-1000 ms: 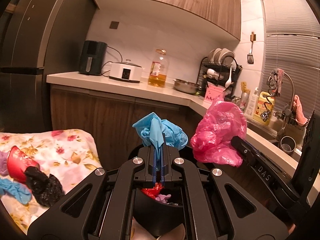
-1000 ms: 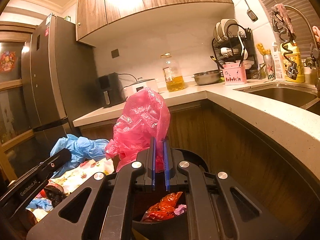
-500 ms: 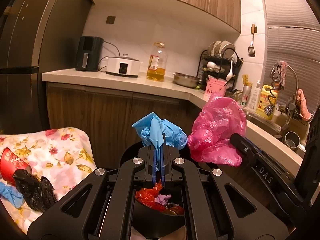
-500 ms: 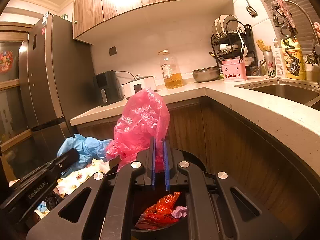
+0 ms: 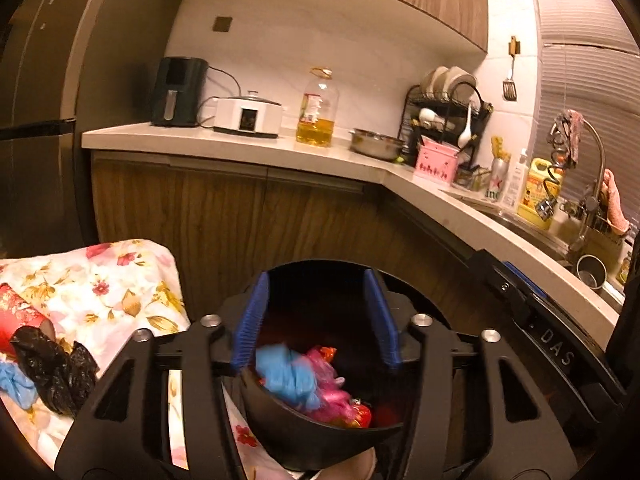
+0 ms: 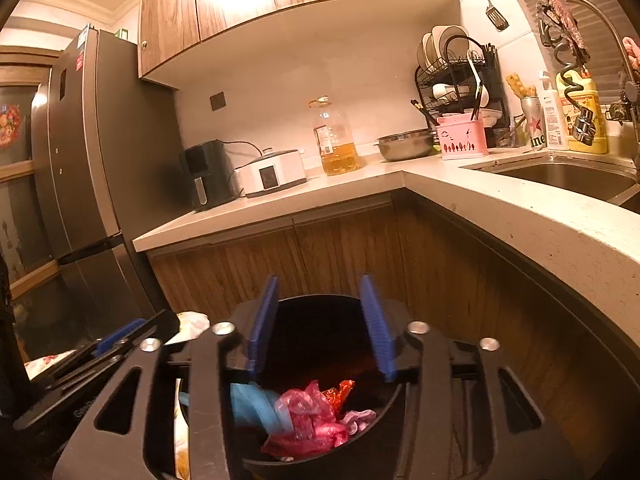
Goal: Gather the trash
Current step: 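Open both tools to drop the blue glove and pink bag into the bin, then move both open tools back over the remaining trash on the table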
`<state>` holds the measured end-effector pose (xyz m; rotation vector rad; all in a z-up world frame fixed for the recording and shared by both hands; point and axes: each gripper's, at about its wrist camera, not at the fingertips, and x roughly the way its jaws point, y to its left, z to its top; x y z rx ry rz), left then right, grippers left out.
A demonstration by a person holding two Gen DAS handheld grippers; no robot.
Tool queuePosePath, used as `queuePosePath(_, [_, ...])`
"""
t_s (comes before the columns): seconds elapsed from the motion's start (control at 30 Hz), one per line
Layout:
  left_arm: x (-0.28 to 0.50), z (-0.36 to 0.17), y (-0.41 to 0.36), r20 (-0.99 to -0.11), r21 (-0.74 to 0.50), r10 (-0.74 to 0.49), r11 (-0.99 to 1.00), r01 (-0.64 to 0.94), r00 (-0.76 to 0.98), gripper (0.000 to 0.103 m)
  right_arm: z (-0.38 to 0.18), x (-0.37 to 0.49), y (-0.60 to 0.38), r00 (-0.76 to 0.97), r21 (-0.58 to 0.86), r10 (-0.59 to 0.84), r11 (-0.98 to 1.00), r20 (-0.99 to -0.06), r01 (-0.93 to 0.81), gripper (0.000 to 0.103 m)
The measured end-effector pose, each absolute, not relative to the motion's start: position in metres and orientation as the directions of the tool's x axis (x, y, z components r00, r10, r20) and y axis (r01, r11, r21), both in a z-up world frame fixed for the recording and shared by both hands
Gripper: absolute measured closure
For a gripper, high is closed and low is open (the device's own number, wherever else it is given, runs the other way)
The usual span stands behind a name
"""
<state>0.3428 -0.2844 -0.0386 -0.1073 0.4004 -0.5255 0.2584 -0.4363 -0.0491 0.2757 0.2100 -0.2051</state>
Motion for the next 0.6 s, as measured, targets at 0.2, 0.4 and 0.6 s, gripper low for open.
queuePosePath(0.2, [0.334, -0.037, -0.263, -0.338, -0.202, -0.449, 0.893, 0.402, 0.827, 0.035, -0.05, 0.254, -0.429, 0.959, 0.244, -0.166, 0.944, -0.23, 0.222, 0.041])
queuePosePath(0.4, [0.316, -0.038, -0.238, -0.344, -0.171, -0.361, 0.932, 0.32, 0.867, 0.024, -0.048, 0.244, -0.415, 0.963, 0.239, -0.16, 0.948, -0.216, 0.211, 0.028])
queuePosePath(0.6, [0.297, -0.038, -0.21, -0.355, -0.148, -0.282, 0.958, 0.244, 0.892, 0.021, -0.045, 0.234, -0.396, 0.968, 0.227, -0.144, 0.955, -0.203, 0.19, 0.02])
